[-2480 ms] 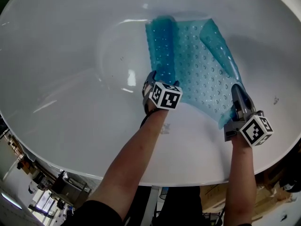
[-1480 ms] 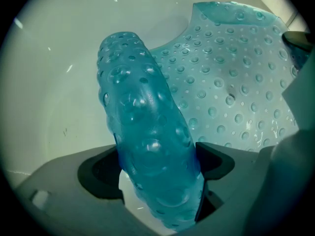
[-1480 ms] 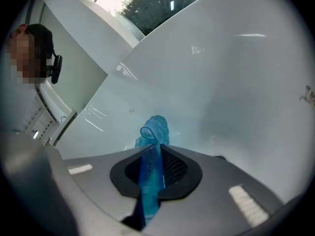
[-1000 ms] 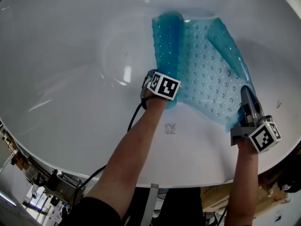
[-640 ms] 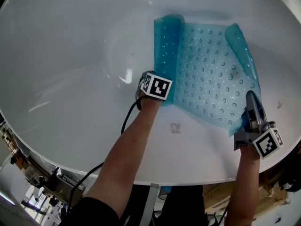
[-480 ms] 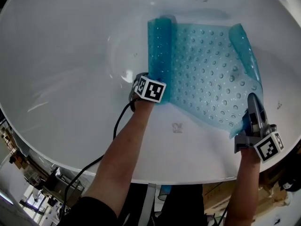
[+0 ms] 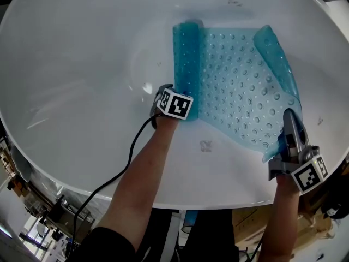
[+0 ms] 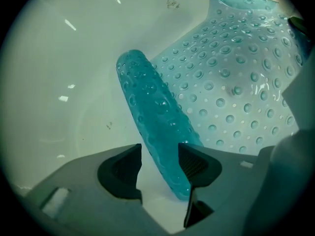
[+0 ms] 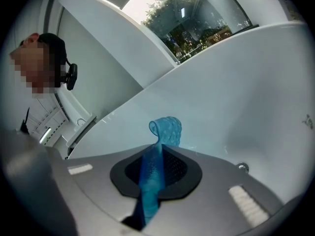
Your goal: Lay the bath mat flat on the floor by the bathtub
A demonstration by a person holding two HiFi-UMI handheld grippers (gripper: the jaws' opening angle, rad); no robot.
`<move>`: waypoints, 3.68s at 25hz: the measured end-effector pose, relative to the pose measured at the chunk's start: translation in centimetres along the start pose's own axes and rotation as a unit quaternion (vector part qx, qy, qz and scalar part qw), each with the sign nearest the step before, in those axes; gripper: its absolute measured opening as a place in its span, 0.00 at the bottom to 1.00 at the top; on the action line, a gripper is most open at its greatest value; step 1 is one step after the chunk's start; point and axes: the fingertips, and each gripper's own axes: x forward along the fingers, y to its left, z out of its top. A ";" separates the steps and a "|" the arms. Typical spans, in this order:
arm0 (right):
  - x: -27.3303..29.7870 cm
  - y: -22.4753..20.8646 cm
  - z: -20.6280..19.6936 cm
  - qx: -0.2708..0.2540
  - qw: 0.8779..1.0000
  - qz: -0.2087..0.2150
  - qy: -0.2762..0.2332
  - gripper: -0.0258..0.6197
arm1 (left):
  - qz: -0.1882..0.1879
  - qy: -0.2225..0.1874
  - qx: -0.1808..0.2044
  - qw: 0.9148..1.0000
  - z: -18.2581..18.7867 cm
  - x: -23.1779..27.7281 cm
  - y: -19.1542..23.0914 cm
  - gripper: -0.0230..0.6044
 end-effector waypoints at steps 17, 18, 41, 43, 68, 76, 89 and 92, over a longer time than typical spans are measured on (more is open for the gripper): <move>-1.6 -0.3 1.8 -0.012 1.000 -0.014 -0.023 0.06 | -0.018 -0.007 -0.001 1.000 -0.2 0.1 -2.1 0.43; -1.8 -0.3 1.9 -0.012 1.000 -0.016 -0.024 0.06 | -0.018 -0.006 -0.002 1.000 -0.3 0.0 -2.1 0.43; -2.6 -7.1 0.4 -0.017 0.996 -0.087 -0.008 0.06 | -0.008 -0.018 -0.031 0.999 2.1 -3.5 -4.3 0.43; -2.9 -8.1 0.2 -0.023 0.995 -0.097 0.000 0.06 | -0.010 -0.023 -0.034 0.999 3.0 -4.4 -5.5 0.43; -8.9 -11.7 4.9 -0.038 0.989 -0.139 -0.016 0.06 | -0.011 -0.020 -0.050 0.998 4.7 -7.4 -9.2 0.43; -7.1 -17.9 1.8 -0.048 0.979 -0.196 0.037 0.06 | -0.016 -0.018 -0.040 0.999 5.1 -5.3 -9.5 0.43; -8.3 -29.6 -3.1 -0.016 0.930 -0.349 0.110 0.12 | -0.008 -0.007 -0.038 0.999 4.0 -2.5 -8.0 0.43; -8.9 -30.4 -2.5 -0.028 0.922 -0.369 0.115 0.18 | -0.012 -0.006 -0.037 0.999 4.4 -2.2 -8.4 0.43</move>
